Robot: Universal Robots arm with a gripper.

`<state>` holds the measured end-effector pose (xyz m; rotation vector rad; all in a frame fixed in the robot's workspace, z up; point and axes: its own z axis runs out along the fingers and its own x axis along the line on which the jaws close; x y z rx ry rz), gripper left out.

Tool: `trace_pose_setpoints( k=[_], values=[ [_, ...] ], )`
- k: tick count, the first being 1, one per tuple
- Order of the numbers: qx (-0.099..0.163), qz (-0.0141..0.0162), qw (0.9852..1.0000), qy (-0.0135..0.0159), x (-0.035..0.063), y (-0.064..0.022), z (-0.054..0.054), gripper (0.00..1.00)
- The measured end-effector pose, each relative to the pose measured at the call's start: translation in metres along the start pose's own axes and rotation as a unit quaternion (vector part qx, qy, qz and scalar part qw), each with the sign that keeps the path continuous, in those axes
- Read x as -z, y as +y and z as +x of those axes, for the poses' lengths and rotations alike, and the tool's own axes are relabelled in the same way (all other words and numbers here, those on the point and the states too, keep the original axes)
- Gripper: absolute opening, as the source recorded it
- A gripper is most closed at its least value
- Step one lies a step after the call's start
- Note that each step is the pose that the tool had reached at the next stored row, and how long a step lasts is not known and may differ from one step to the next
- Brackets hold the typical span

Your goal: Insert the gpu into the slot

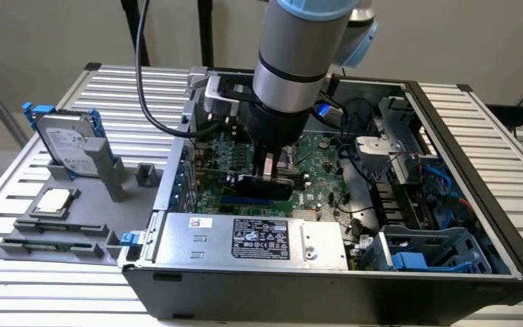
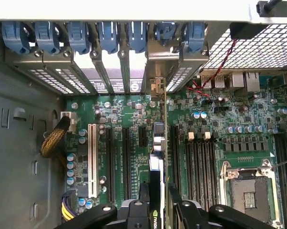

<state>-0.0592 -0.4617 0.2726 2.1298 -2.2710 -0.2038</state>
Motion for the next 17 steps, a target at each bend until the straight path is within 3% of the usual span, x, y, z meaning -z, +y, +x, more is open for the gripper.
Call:
trace_pose_setpoints(
  k=[17],
  values=[
    [0.000,0.0000,1.0000,0.0000,-0.0051,0.0010,-0.0024,0.26]
  ],
)
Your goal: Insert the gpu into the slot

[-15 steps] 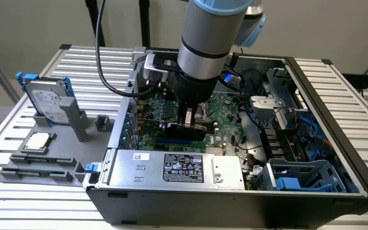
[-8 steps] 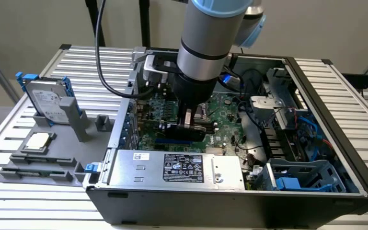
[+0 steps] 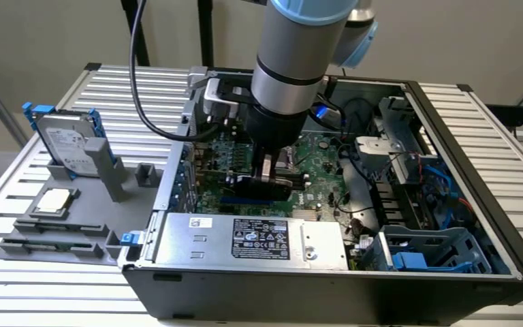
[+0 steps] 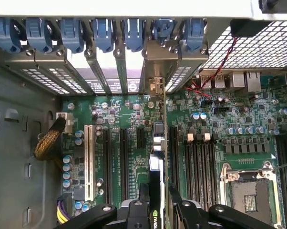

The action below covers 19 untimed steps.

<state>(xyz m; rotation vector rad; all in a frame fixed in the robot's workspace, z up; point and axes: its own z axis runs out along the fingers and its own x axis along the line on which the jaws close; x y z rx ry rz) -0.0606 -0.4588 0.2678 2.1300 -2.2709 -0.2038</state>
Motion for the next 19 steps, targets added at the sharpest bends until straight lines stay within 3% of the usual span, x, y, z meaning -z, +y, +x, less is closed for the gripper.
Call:
trace_pose_setpoints(
  k=[7,15,19],
  values=[
    [0.000,0.0001,1.0000,0.0017,-0.0010,0.0007,-0.0001,0.26],
    [-0.001,0.0005,1.0000,0.0073,-0.0035,0.0013,0.0000,0.26],
    [-0.001,0.0005,1.0000,0.0077,-0.0039,0.0015,-0.0008,0.26]
  ],
)
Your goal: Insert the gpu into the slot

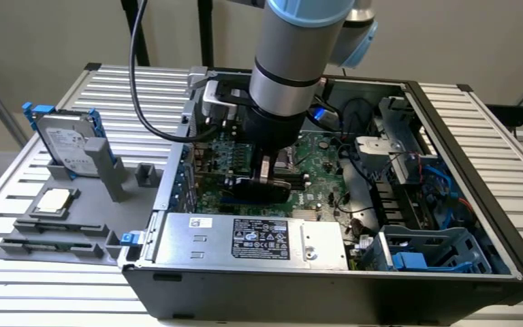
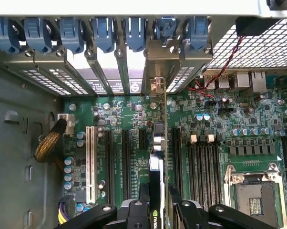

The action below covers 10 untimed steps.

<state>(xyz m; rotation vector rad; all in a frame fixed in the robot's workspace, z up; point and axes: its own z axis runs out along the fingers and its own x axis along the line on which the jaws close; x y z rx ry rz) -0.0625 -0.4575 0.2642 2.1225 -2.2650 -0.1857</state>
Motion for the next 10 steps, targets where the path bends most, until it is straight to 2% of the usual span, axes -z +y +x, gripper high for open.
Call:
trace_pose_setpoints(
  k=[10],
  values=[
    [0.000,0.0005,1.0000,0.0010,-0.0004,0.0014,-0.0030,0.26]
  ],
)
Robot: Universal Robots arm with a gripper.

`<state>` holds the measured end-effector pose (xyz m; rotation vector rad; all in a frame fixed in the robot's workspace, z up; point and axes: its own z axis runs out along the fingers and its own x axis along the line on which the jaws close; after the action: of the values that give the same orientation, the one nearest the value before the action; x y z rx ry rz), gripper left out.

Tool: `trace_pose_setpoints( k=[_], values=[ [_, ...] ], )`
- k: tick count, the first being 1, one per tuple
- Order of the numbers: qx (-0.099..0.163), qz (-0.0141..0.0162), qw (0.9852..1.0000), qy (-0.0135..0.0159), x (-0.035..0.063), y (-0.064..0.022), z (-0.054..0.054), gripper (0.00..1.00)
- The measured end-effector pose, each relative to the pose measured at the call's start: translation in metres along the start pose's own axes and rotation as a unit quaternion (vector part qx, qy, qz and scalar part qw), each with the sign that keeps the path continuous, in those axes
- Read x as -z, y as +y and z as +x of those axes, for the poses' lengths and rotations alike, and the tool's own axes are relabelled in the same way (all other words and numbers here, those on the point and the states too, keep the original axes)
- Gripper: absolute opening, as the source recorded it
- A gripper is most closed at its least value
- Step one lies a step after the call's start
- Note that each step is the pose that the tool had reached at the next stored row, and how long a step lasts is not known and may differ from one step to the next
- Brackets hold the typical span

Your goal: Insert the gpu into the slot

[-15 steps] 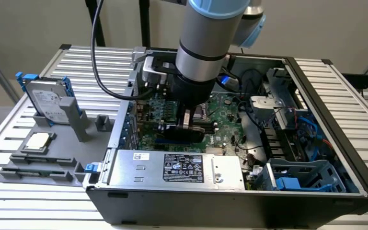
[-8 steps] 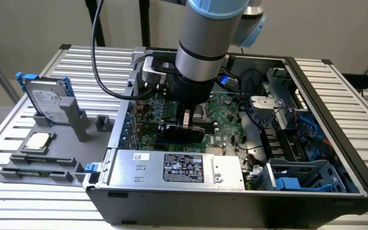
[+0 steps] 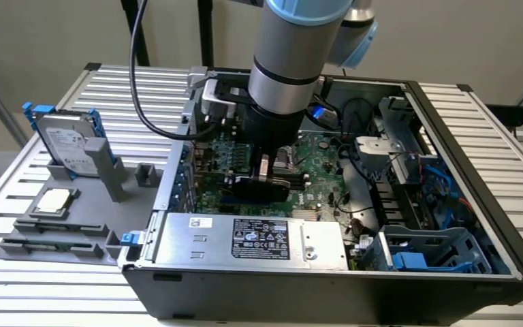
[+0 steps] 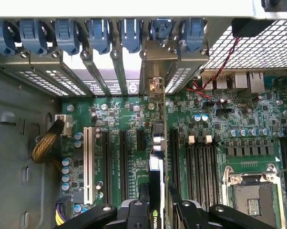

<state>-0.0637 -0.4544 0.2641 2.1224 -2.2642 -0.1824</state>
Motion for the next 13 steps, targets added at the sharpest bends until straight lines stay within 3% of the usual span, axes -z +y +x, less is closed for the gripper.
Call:
trace_pose_setpoints(
  k=[5,13],
  values=[
    [0.000,0.0018,1.0000,0.0013,-0.0005,0.0007,-0.0007,0.26],
    [0.001,0.0027,1.0000,0.0070,-0.0008,0.0007,-0.0007,0.26]
  ],
)
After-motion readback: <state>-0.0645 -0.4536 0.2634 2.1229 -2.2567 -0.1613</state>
